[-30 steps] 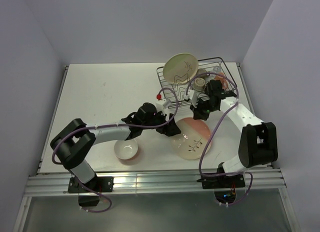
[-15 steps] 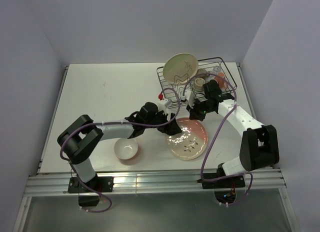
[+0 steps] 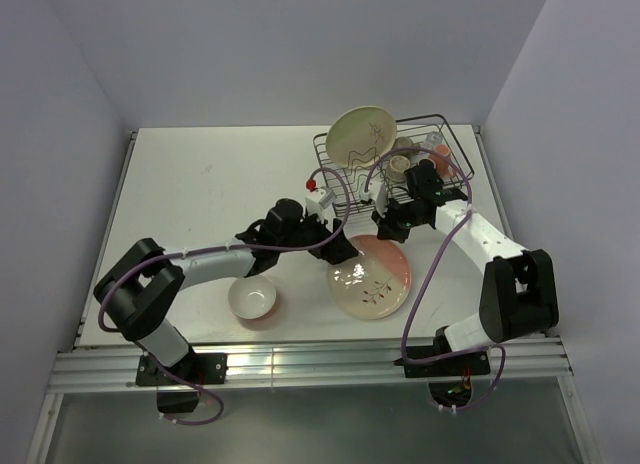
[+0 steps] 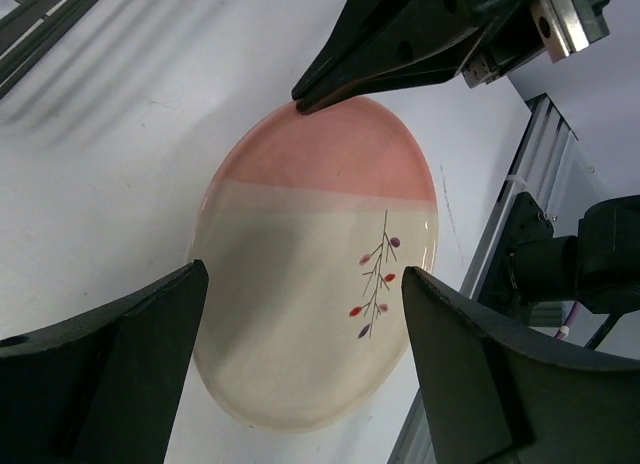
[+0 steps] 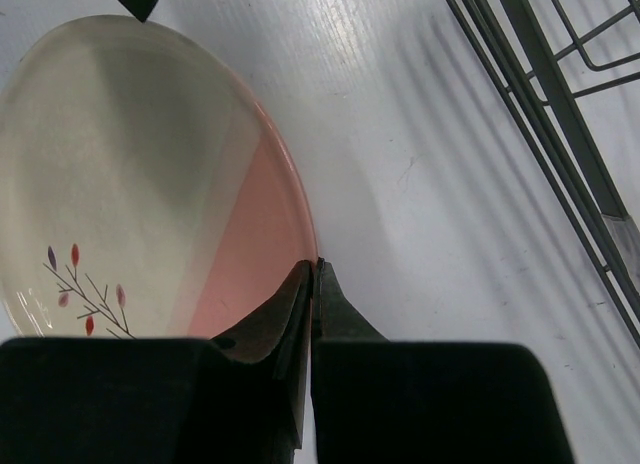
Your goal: Load the mixed dishes into the dish rack
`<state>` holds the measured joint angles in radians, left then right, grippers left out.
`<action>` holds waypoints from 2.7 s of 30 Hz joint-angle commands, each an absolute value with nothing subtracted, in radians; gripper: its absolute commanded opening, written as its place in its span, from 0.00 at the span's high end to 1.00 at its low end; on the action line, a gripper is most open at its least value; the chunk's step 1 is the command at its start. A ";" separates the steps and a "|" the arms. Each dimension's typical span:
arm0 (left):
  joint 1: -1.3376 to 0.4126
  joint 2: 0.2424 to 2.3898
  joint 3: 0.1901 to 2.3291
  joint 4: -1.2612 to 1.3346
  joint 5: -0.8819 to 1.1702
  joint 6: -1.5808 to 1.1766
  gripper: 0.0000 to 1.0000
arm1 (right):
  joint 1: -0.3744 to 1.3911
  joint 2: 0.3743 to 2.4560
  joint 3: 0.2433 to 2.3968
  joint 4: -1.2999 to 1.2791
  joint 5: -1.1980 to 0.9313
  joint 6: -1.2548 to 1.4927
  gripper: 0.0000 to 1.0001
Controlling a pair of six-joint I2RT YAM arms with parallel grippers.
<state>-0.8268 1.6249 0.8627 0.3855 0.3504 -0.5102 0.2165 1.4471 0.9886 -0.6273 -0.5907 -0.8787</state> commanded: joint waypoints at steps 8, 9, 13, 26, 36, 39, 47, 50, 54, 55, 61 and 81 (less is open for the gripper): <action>-0.700 1.601 0.790 0.468 0.503 -0.460 0.14 | 0.227 1.405 0.988 -0.574 -0.617 -0.861 1.00; -0.689 1.612 0.792 0.478 0.541 -0.460 0.16 | 0.227 1.405 0.989 -0.574 -0.618 -0.858 1.00; -0.672 1.670 0.837 0.465 0.662 -0.443 0.17 | 0.232 1.397 0.992 -0.571 -0.617 -0.850 1.00; -0.672 1.831 0.893 0.511 0.759 -0.488 0.24 | 0.249 1.385 1.011 -0.568 -0.626 -0.822 1.00; -0.672 1.891 0.922 0.531 0.851 -0.537 0.30 | 0.273 1.399 1.029 -0.549 -0.627 -0.801 1.00; -0.673 1.896 0.919 0.541 0.873 -0.555 0.34 | 0.275 1.402 1.032 -0.546 -0.627 -0.798 1.00; -0.673 1.916 0.920 0.611 0.911 -0.636 0.48 | 0.279 1.407 1.035 -0.529 -0.638 -0.784 1.00; -0.673 1.927 0.937 0.592 0.919 -0.643 0.51 | 0.279 1.411 1.038 -0.523 -0.640 -0.776 1.00; -0.673 1.933 0.953 0.557 0.934 -0.631 0.62 | 0.282 1.416 1.046 -0.517 -0.644 -0.769 1.00; -0.673 1.933 0.956 0.551 0.937 -0.630 0.67 | 0.281 1.416 1.045 -0.514 -0.644 -0.764 1.00; -0.673 1.914 0.948 0.548 0.948 -0.637 0.91 | 0.285 1.424 1.048 -0.502 -0.658 -0.742 0.98; -0.673 1.649 0.810 0.499 0.792 -0.592 1.00 | 0.250 1.351 1.161 -0.664 -0.768 -0.761 0.43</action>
<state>-0.6674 1.7462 0.8017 0.4263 0.7891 -0.6098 0.2672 1.3975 1.0958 -0.6186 -0.6880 -0.7452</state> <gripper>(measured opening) 0.239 0.564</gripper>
